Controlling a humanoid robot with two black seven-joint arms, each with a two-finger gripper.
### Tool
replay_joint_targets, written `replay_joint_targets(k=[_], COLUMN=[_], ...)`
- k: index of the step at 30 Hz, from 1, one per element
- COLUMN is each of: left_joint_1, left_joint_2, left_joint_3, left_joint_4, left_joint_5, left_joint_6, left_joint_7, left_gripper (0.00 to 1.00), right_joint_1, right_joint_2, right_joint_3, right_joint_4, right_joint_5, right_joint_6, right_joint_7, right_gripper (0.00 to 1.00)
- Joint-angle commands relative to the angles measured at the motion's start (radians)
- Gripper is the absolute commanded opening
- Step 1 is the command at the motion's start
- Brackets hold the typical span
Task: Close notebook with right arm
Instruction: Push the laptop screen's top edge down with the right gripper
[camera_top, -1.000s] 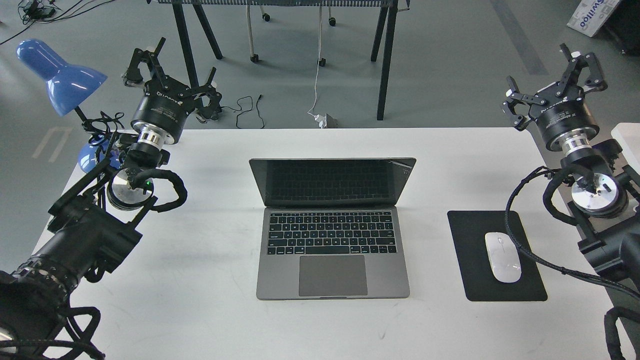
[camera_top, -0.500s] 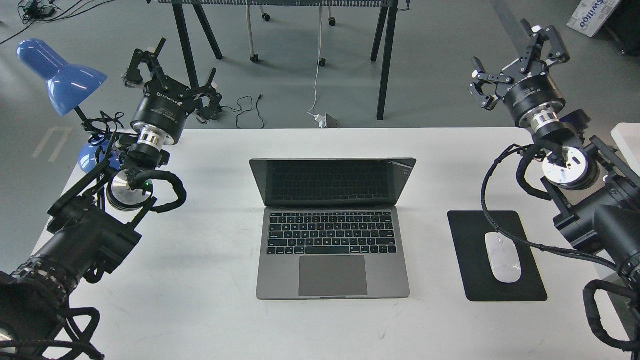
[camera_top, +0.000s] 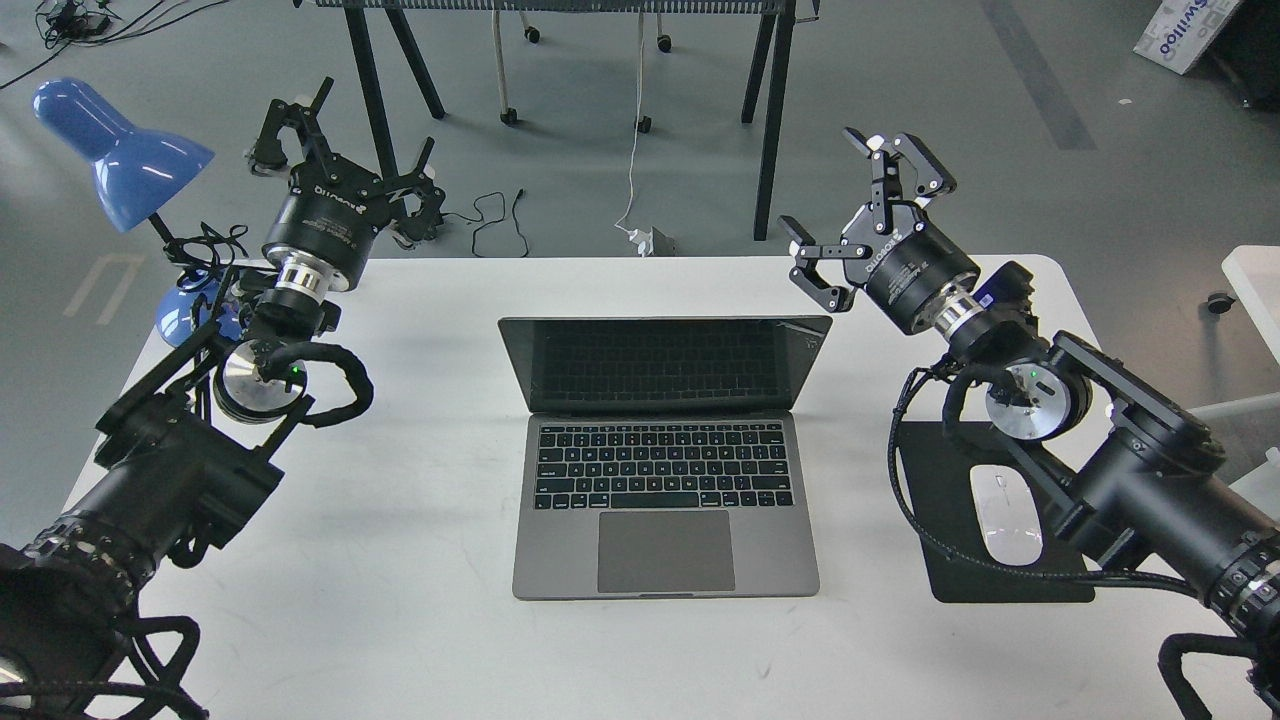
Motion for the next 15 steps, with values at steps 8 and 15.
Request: replay_joint_targets(k=[8, 15], left_joint_1=[-0.001, -0.001], left_joint_2=[0.000, 0.000], left_joint_3=[-0.001, -0.001], left_joint_4=[0.000, 0.000], left_joint_5=[0.000, 0.000], left_joint_6=[-0.001, -0.001], left_joint_7=[0.000, -0.002], left_gripper=[1.00, 1.00], right_joint_1=[-0.125, -0.160], right_joint_2=[-0.110, -0.158], right_joint_3=[-0.068, -0.173], right_joint_4=[0.178, 0.207], right_joint_5=[-0.013, -0.022], right_joint_6=[0.003, 0.005], right_joint_7=[-0.004, 0.001], right_gripper=[1.00, 1.00])
